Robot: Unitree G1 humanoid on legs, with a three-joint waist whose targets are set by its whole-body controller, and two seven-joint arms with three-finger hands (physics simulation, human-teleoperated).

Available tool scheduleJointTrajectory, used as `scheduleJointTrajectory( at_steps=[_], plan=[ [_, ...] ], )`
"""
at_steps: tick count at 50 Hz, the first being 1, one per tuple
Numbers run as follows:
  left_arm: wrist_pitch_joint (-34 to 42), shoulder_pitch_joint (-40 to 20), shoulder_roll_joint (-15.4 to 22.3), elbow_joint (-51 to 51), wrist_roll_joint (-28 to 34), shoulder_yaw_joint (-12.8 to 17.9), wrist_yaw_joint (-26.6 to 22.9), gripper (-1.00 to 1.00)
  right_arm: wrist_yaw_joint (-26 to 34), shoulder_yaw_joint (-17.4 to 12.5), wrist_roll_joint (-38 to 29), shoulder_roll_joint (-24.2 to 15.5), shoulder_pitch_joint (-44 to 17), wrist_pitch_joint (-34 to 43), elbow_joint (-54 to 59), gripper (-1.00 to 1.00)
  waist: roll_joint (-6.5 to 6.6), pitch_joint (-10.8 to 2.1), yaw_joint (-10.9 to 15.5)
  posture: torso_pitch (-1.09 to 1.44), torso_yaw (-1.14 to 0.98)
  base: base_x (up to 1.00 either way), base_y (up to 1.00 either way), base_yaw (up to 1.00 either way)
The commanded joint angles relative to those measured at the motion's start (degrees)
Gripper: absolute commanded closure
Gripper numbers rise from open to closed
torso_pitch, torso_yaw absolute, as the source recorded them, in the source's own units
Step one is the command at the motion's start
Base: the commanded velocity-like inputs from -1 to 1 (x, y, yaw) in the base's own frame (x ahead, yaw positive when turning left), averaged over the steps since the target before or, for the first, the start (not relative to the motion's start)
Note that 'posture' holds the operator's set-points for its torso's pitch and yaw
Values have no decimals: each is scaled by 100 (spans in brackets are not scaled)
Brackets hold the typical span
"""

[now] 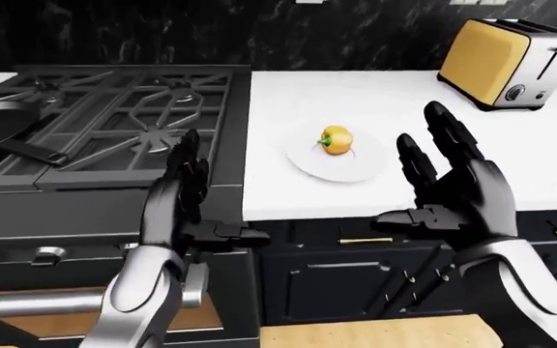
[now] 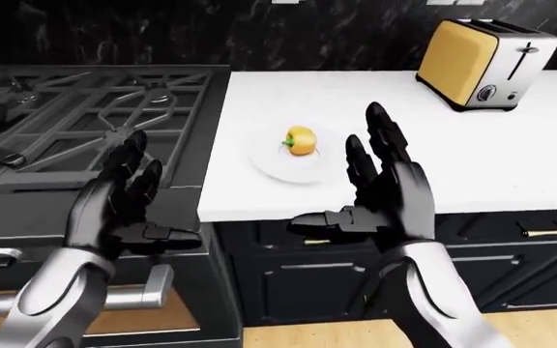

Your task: Pick the bell pepper from the plate and place it in the pan.

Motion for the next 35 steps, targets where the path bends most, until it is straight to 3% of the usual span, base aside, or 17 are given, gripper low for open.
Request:
scheduleJointTrajectory(
  at_steps=[1, 5, 8, 10, 12, 13, 15, 18, 21, 23, 24, 25, 26, 28, 31, 32, 35],
  plan=[
    [-161, -90, 51, -123, 1, 20, -7, -100, -11, -24, -6, -42, -104, -154, -97, -100, -98, -80, 30, 0, 0, 20, 0, 0],
    [-113, -155, 47, -127, 1, 10, 4, -100, -52, -55, 50, -70, -163, -122, -78, -100, 32, -91, -23, 0, 0, 20, 0, 0],
    [-70, -172, 50, -162, -4, 18, 6, -100, -64, -66, 75, -91, -175, -119, -75, -100, 193, -16, -39, 0, 0, 20, 0, 0],
    [-58, -181, 49, -165, -5, 16, 10, -100, -75, -67, 91, -101, -188, -114, -71, -100, 373, -21, -69, 0, 0, 20, 0, 0],
    [-49, -192, 50, -171, -5, 14, 12, -100, -114, -86, 140, -116, -220, -80, -85, -100, 721, -147, -83, 0, 0, 20, 0, 0],
    [-49, -193, 51, -170, -4, 13, 12, -100, -115, -88, 145, -123, -218, -84, -82, -100, 570, -149, -21, 0, 0, 20, 0, 0],
    [-25, -210, 51, -181, -3, 6, 18, -100, -111, -82, 143, -137, -213, -106, -63, -100, 590, -79, 0, 0, 0, 20, 0, 0],
    [16, -242, 45, -199, -7, 2, 31, -100, -140, -96, 182, -153, -236, -92, -70, -100, 466, -126, 43, 0, 0, 20, 0, 0],
    [-38, -203, 47, -175, -9, 21, 18, -100, -114, -43, 130, -145, -182, -158, -53, -100, 314, -65, 64, 0, 0, 20, 0, 0],
    [-55, -187, 51, -168, -15, 36, 9, -100, -130, -41, 145, -131, -182, -147, -94, -100, 144, -66, 85, 0, 0, 20, 0, 0],
    [-17, -203, 50, -195, -25, 46, 17, -100, -113, -41, 144, -122, -169, -184, -107, -100, -9, -9, 114, 0, 0, 0, 0, 0],
    [-10, -209, 52, -197, -26, 47, 22, -100, -98, -33, 121, -124, -149, -210, -115, -100, -129, -157, 108, 0, 0, 0, 0, 0],
    [-16, -204, 49, -197, -33, 51, 22, -100, -74, -25, 88, -129, -135, -239, -107, -100, -26, -131, 131, 0, 0, 0, 0, 0],
    [-18, -199, 52, -206, -50, 67, 20, -100, -12, -53, -36, -238, -177, -222, -89, -100, 40, -107, 98, 0, 0, 0, 0, 0],
    [-78, -151, 51, -186, -66, 77, 12, -100, -18, -479, 77, -628, -573, 150, -124, -100, 130, -137, 76, 0, 0, 0, 0, 0],
    [-85, -146, 51, -179, -71, 82, 14, -100, -102, -654, 234, -783, -760, 320, -118, -100, 135, -143, 84, 0, 0, 0, 0, 0],
    [-117, -139, 60, -98, -135, 234, -15, -100, -208, -818, 348, -1338, -1074, 650, -124, -100, 120, -143, 98, 0, 0, 0, 0, 0]
  ],
)
